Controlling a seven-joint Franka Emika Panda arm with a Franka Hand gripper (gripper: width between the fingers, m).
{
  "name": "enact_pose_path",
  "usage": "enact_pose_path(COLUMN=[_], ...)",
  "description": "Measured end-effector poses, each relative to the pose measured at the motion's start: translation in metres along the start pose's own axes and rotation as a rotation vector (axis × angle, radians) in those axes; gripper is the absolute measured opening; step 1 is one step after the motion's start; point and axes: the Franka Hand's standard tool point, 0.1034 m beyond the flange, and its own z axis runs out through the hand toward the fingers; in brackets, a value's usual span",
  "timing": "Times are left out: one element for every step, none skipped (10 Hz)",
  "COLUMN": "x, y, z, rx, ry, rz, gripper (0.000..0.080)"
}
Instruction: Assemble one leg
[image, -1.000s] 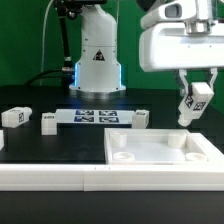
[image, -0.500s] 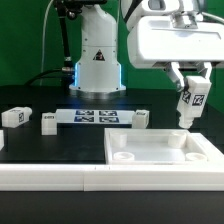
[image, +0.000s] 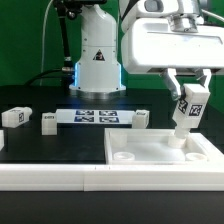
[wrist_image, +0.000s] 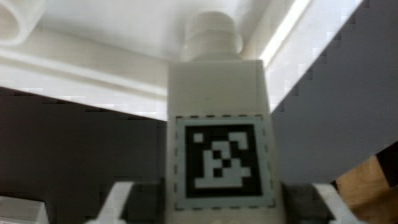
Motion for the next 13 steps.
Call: enact_pose_path(x=[-0.002, -0.002, -0.002, -0.002, -0.004, -0.011, -0.009, -0.009, -0.004, -0.001, -0.001, -0.001, -0.002], y=[-0.002, -0.002, -0.002, -0.002, -0.002, -0.006, -0.008, -0.010, -0.010, -0.011, -0.011, -0.015, -0.018], z=[0.000, 0.000, 0.001, 0.001, 0.001, 0.002, 0.005, 0.013, 0.018, 0.020, 0.023, 0.024, 0.025], rx=[0.001, 0.001, 0.001, 0.002, 0.000, 0.003, 0.003, 0.008, 0.011, 0.011, 0.012, 0.015, 0.017], ry=[0.001, 0.000, 0.000, -0.001, 0.014, 0.006, 0.042, 0.030, 0.024, 0.028, 0.028, 0.028, 0.025], rz=[-0.002, -0.002, -0.002, -0.003, -0.003, -0.003, -0.002, -0.002, -0.001, 0.001, 0.006, 0.006, 0.006], gripper=[0.0291, 0.0291, 0.0291, 0.0291, 0.0291, 0.0291, 0.0291, 0.0291, 0.0291, 0.0291, 0.0291, 0.0291, 0.0291])
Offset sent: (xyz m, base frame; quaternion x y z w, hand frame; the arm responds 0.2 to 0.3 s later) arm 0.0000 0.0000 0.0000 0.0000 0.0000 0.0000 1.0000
